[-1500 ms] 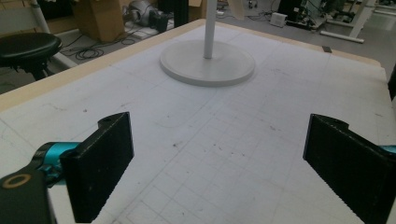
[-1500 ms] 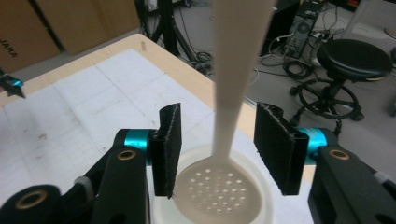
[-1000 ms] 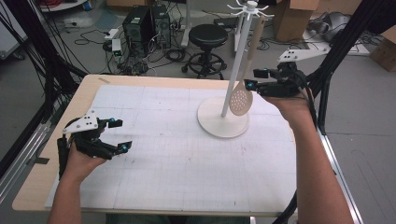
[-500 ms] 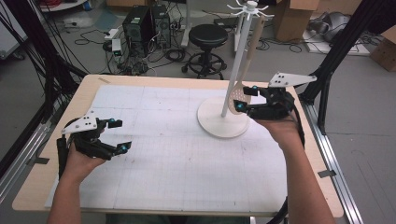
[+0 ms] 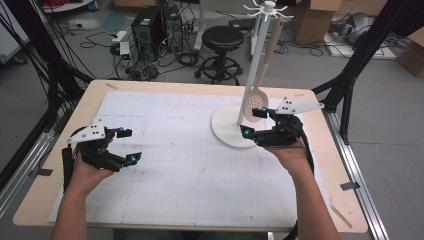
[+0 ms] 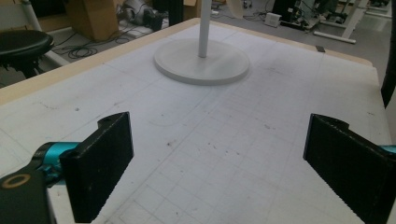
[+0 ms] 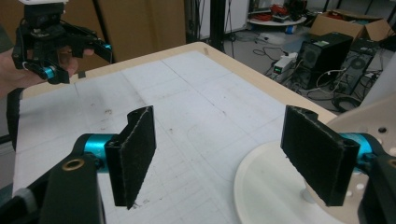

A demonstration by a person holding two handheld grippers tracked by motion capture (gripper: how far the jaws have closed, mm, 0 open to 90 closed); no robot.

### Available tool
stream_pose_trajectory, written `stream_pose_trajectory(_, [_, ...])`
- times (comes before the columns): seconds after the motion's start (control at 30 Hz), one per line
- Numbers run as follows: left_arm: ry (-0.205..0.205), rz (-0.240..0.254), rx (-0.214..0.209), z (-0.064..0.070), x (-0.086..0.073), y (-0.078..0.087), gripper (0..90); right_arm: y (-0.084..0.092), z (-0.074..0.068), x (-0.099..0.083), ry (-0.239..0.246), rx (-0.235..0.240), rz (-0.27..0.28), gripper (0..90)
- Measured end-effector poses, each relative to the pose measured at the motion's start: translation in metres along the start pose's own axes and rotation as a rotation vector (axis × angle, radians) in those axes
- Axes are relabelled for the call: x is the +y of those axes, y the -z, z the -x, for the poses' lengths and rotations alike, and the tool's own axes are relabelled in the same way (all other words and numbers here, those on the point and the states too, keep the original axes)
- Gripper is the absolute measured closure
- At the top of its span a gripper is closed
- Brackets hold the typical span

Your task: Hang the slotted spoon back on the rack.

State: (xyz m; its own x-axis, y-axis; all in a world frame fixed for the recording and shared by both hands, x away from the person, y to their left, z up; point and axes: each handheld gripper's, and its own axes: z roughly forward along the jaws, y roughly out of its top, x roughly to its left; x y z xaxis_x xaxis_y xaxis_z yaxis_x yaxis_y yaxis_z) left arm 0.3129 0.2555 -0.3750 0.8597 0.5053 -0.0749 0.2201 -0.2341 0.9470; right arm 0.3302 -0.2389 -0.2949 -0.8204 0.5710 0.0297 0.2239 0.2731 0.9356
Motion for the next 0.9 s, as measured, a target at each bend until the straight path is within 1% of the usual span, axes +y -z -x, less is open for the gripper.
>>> stream_pose_trajectory(0.17, [0.005,-0.002,-0.013,-0.001,-0.002,-0.001,8.4,-0.002,-0.004,-0.015,-0.014,-0.01,0.013,21.3])
stream_pose_trajectory(0.3, [0.007,-0.003,-0.015,0.0,-0.003,-0.002,8.3,-0.002,-0.008,-0.027,-0.013,-0.013,0.015,20.1])
stream_pose_trajectory(0.5, [0.009,-0.006,-0.019,-0.001,-0.004,-0.003,8.2,-0.005,-0.013,-0.047,-0.044,-0.006,0.031,17.6])
stream_pose_trajectory(0.6, [0.015,-0.006,-0.019,-0.002,-0.006,-0.005,8.0,-0.006,-0.013,-0.055,-0.086,0.034,0.029,15.4])
stream_pose_trajectory(0.63, [0.016,-0.008,-0.02,-0.002,-0.006,-0.006,7.9,-0.006,-0.013,-0.056,-0.092,0.041,0.033,15.4])
stream_pose_trajectory(0.8, [0.018,-0.019,-0.028,-0.003,-0.008,-0.01,7.3,-0.011,-0.016,-0.064,-0.086,0.053,0.011,13.3])
stream_pose_trajectory(0.9, [0.022,-0.012,-0.029,-0.004,-0.008,-0.01,7.2,-0.013,-0.018,-0.068,-0.084,0.052,0.004,11.6])
